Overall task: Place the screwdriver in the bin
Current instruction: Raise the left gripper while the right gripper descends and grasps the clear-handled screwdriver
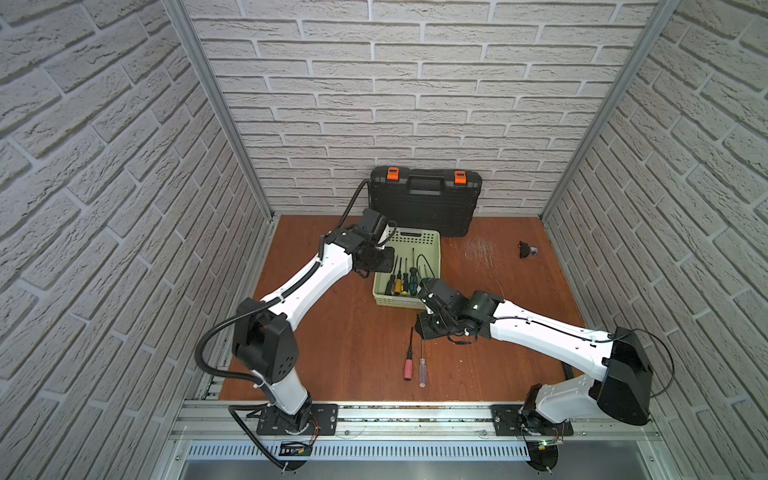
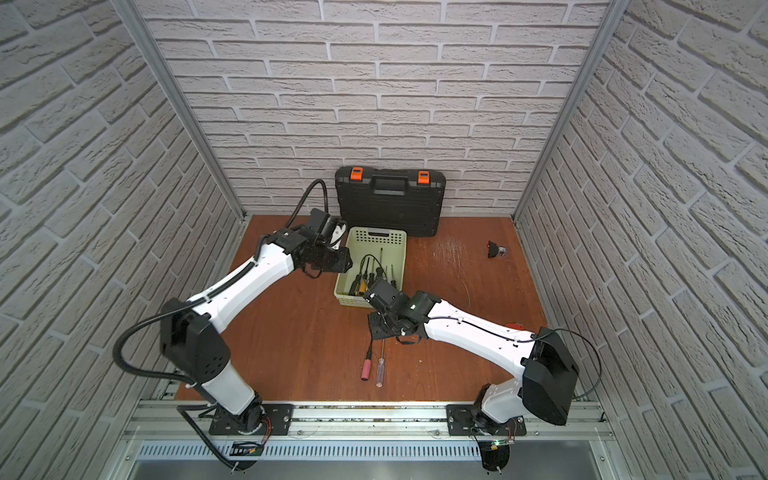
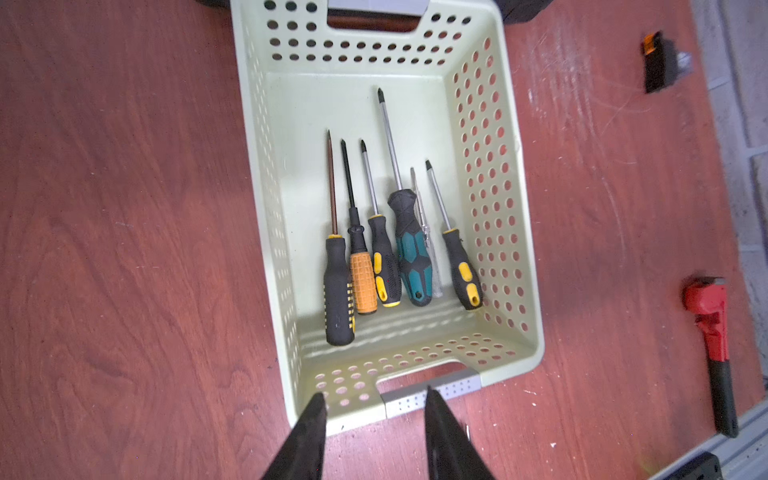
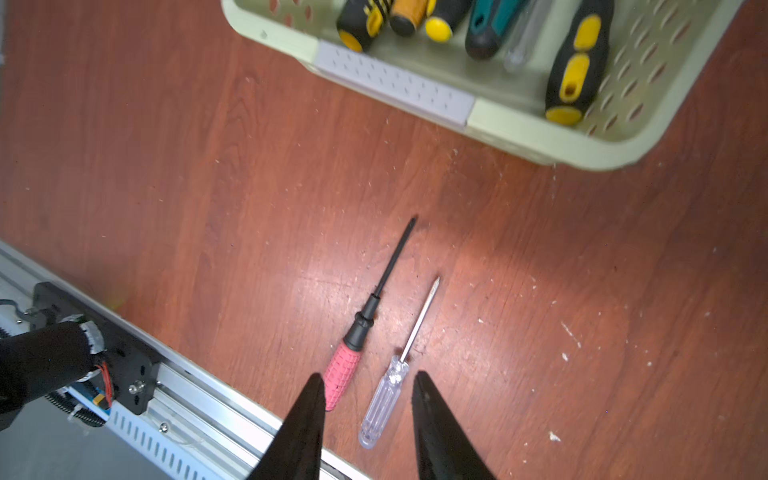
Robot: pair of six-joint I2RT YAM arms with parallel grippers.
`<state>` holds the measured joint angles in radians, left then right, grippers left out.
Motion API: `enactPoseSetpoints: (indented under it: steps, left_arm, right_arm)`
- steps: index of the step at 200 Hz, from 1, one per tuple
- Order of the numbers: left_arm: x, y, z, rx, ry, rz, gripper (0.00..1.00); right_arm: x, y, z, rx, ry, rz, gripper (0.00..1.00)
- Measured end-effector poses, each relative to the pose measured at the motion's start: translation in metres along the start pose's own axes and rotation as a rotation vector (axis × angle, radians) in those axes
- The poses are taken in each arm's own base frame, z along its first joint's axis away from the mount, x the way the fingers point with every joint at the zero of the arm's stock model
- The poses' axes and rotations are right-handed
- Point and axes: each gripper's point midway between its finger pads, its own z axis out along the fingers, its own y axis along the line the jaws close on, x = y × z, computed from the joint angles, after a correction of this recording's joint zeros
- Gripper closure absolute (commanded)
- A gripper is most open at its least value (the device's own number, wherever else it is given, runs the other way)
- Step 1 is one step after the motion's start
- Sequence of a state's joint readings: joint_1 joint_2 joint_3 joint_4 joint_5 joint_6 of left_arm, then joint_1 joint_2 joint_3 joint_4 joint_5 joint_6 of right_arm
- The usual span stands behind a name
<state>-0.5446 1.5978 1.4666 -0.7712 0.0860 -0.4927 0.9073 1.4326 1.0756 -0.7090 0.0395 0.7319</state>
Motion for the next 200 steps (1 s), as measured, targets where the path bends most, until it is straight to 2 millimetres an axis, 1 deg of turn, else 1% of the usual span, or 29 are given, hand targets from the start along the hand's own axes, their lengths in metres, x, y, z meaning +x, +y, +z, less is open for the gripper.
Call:
enactPoseSetpoints:
  steps: [14, 27, 47, 61, 77, 94, 116, 133, 159, 200]
  left_arm:
    - [0.022, 0.01, -0.008, -0.016, 0.004, -0.01, 0.56]
    - [0.043, 0.021, -0.012, -0.041, 0.017, -0.025, 0.56]
    - [0.074, 0.036, -0.015, -0.074, 0.034, -0.058, 0.55]
    - [0.09, 0.045, -0.017, -0.091, 0.031, -0.082, 0.54]
    - [0.102, 0.053, -0.021, -0.109, 0.019, -0.101, 0.53]
    - [0.104, 0.058, -0.026, -0.124, -0.005, -0.116, 0.53]
    - [0.098, 0.063, -0.032, -0.139, -0.042, -0.126, 0.52]
    - [0.096, 0.066, -0.033, -0.152, -0.049, -0.131, 0.52]
    - [0.095, 0.07, -0.033, -0.164, -0.054, -0.138, 0.52]
    - [0.099, 0.077, -0.031, -0.184, -0.046, -0.15, 0.52]
  right_arm:
    - [0.017, -0.008, 0.008, 0.036, 0.042, 0.023, 0.54]
    - [0.033, -0.014, 0.016, 0.07, 0.077, 0.041, 0.51]
    - [0.051, -0.018, 0.027, 0.109, 0.123, 0.06, 0.51]
    - [0.061, -0.019, 0.036, 0.134, 0.156, 0.069, 0.51]
    - [0.067, -0.019, 0.047, 0.159, 0.187, 0.073, 0.51]
    - [0.071, -0.017, 0.056, 0.18, 0.211, 0.072, 0.52]
    - [0.071, -0.012, 0.062, 0.186, 0.226, 0.077, 0.54]
    - [0.074, -0.009, 0.065, 0.189, 0.236, 0.076, 0.57]
    - [0.081, -0.008, 0.069, 0.204, 0.256, 0.071, 0.57]
    - [0.091, -0.005, 0.072, 0.213, 0.274, 0.065, 0.6]
